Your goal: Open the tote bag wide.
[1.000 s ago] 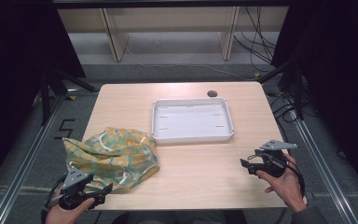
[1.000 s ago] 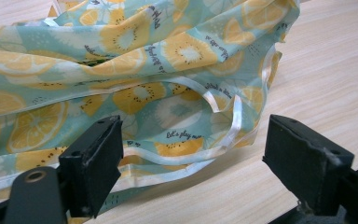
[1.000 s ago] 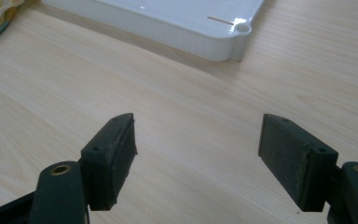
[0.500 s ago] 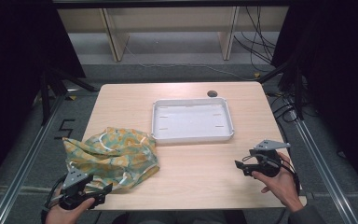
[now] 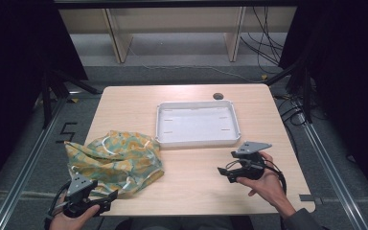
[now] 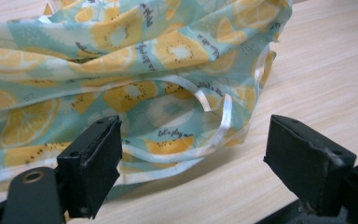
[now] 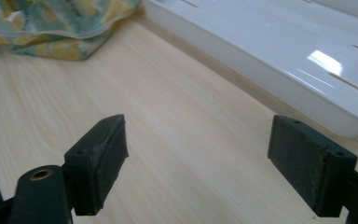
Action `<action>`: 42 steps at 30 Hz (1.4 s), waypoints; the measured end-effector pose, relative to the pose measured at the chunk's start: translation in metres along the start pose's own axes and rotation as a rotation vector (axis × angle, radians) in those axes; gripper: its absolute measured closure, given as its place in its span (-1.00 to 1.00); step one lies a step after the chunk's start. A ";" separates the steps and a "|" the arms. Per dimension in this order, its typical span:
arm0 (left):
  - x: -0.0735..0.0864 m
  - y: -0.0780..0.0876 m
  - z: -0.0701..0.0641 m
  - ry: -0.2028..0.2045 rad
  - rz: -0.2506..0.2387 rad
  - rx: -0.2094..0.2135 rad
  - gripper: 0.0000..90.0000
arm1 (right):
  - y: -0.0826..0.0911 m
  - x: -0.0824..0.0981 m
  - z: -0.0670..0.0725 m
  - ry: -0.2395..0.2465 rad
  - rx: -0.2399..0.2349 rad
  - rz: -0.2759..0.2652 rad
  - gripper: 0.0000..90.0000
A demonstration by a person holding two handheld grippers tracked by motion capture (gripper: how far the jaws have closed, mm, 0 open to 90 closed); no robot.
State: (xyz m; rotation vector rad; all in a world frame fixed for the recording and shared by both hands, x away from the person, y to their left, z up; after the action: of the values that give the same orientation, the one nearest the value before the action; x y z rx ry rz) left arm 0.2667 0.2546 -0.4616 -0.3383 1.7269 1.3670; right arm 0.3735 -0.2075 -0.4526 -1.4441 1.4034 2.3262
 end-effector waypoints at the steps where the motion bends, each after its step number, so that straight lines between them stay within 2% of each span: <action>1: 0.000 0.000 0.000 0.000 0.000 0.000 -0.61 | 0.000 0.000 0.000 0.000 0.000 0.000 -0.54; 2: 0.001 0.001 0.000 -0.002 0.013 -0.005 -0.61 | -0.003 -0.003 0.003 0.016 -0.012 0.002 -0.54; 3: 0.004 0.003 -0.001 0.010 0.013 -0.005 -0.61 | -0.015 -0.011 0.015 0.047 -0.041 0.002 -0.55; 4: 0.005 0.006 0.000 0.003 0.023 -0.013 -0.61 | -0.020 -0.015 0.020 0.064 -0.058 0.008 -0.55; 5: 0.005 0.006 0.000 0.023 0.010 -0.019 -0.61 | -0.025 -0.018 0.025 0.079 -0.067 0.009 -0.54; 6: 0.007 0.007 0.000 0.040 -0.002 -0.014 -0.62 | -0.029 -0.022 0.029 0.103 -0.069 0.033 -0.53; 7: 0.007 0.007 0.000 0.040 -0.002 -0.014 -0.62 | -0.033 -0.026 0.033 0.122 -0.066 0.040 -0.54; 8: 0.009 0.008 0.002 0.023 0.009 -0.024 -0.62 | -0.033 -0.026 0.033 0.122 -0.066 0.040 -0.54; 9: 0.011 0.009 0.003 0.050 0.009 -0.035 -0.62 | -0.042 -0.031 0.039 0.129 -0.087 0.041 -0.55; 10: 0.012 0.012 0.006 0.019 0.041 -0.037 -0.62 | -0.047 -0.033 0.043 0.123 -0.101 0.041 -0.55; 11: 0.012 0.012 0.006 0.019 0.041 -0.037 -0.62 | -0.047 -0.033 0.043 0.123 -0.101 0.041 -0.55; 12: 0.012 0.010 0.004 0.056 0.009 -0.045 -0.62 | -0.049 -0.035 0.045 0.131 -0.109 0.052 -0.56; 13: 0.013 0.012 0.005 0.033 0.029 -0.044 -0.62 | -0.057 -0.041 0.052 0.157 -0.122 0.046 -0.56; 14: 0.013 0.013 0.006 0.019 0.040 -0.042 -0.62 | -0.057 -0.041 0.052 0.157 -0.122 0.046 -0.56; 15: 0.013 0.011 0.002 0.053 0.004 -0.035 -0.63 | -0.064 -0.048 0.059 0.167 -0.140 0.045 -0.56; 17: 0.012 0.011 0.001 0.047 0.010 -0.037 -0.62 | -0.068 -0.051 0.061 0.177 -0.141 0.026 -0.57; 19: 0.013 0.010 0.001 0.047 0.011 -0.030 -0.62 | -0.077 -0.059 0.068 0.189 -0.162 0.044 -0.56; 20: 0.013 0.012 0.004 0.011 0.036 -0.022 -0.62 | -0.088 -0.067 0.074 0.209 -0.184 0.048 -0.56; 21: 0.013 0.012 0.004 0.011 0.036 -0.022 -0.62 | -0.088 -0.067 0.074 0.209 -0.184 0.048 -0.56; 22: 0.012 0.011 0.002 0.042 0.012 -0.032 -0.62 | -0.099 -0.073 0.081 0.213 -0.202 0.060 -0.56; 23: 0.012 0.011 0.002 0.042 0.012 -0.032 -0.62 | -0.099 -0.073 0.081 0.213 -0.202 0.060 -0.56; 24: 0.013 0.011 0.002 0.044 0.007 -0.029 -0.63 | -0.110 -0.077 0.088 0.230 -0.204 0.053 -0.56; 26: 0.013 0.011 0.002 0.043 0.006 -0.025 -0.62 | -0.114 -0.080 0.091 0.237 -0.205 0.058 -0.57; 28: 0.013 0.011 0.002 0.043 0.008 -0.031 -0.62 | -0.122 -0.084 0.095 0.274 -0.223 0.057 -0.57; 31: 0.012 0.011 0.001 0.048 0.001 -0.028 -0.62 | -0.132 -0.091 0.105 0.279 -0.237 0.067 -0.57; 32: 0.013 0.011 0.002 0.034 0.008 -0.027 -0.62 | -0.132 -0.091 0.105 0.279 -0.237 0.067 -0.57; 33: 0.012 0.011 0.001 0.038 0.010 -0.027 -0.62 | -0.136 -0.094 0.109 0.288 -0.240 0.065 -0.55; 34: 0.012 0.011 0.001 0.029 0.012 -0.027 -0.62 | -0.138 -0.094 0.112 0.270 -0.240 0.068 -0.53; 35: 0.012 0.011 0.001 0.021 0.010 -0.014 -0.62 | -0.140 -0.096 0.113 0.293 -0.247 0.067 -0.52; 36: 0.012 0.011 0.001 0.021 0.010 -0.014 -0.63 | -0.140 -0.096 0.113 0.293 -0.247 0.067 -0.52; 37: 0.012 0.012 0.002 -0.006 0.031 -0.006 -0.63 | -0.141 -0.096 0.115 0.280 -0.251 0.074 -0.49; 38: 0.011 0.010 -0.001 0.021 0.006 -0.021 -0.62 | -0.147 -0.099 0.117 0.292 -0.264 0.066 -0.43; 40: 0.012 0.010 0.000 0.015 0.018 -0.022 -0.62 | -0.150 -0.101 0.119 0.294 -0.269 0.063 -0.40; 41: 0.013 0.011 0.002 0.005 0.022 -0.010 -0.62 | -0.153 -0.102 0.121 0.291 -0.285 0.049 -0.32; 42: 0.013 0.010 0.000 0.033 0.008 -0.022 -0.62 | -0.156 -0.103 0.122 0.304 -0.297 0.059 -0.22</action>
State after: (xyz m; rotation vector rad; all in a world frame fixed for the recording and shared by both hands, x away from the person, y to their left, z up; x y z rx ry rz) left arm 0.2527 0.2621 -0.4646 -0.3691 1.7430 1.3945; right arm 0.4222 0.0098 -0.4617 -1.9322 1.2092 2.5212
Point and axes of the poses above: each handheld gripper's, and its own axes: y roughly backward along the jaws, x roughly out of its underside, z roughly to its left, the point moved 1 cm from there along -y, roughly forward along the jaws, and after that the axes turned 7 degrees about -y, right-handed, at the moved point
